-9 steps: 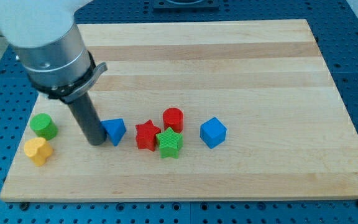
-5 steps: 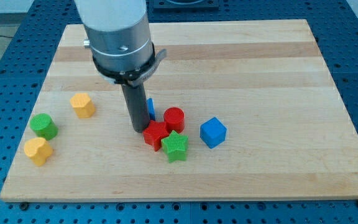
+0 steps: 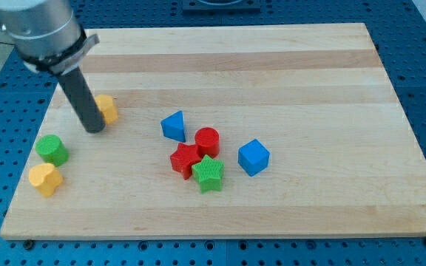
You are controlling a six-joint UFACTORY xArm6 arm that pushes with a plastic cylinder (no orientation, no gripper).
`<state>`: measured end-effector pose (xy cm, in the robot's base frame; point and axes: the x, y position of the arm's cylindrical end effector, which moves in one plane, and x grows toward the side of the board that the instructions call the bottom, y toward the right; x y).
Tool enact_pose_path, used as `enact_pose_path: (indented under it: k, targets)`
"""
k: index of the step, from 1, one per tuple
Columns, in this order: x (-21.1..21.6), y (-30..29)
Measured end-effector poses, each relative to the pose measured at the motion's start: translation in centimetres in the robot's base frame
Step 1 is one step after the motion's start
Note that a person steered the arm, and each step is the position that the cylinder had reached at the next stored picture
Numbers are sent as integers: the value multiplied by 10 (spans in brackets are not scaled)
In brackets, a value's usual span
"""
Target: Place green circle left to the red star
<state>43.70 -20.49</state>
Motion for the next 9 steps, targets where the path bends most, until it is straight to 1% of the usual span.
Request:
enact_pose_path:
  k: [1, 2, 3, 4, 5, 6, 7, 8, 9]
  targets:
    - [-37, 7]
    - [-38, -44]
    - [-70, -37]
    - [-75, 21]
    - [-61, 123]
    - [-50, 198]
    - [-50, 175]
    - [-51, 102]
    - [-45, 97]
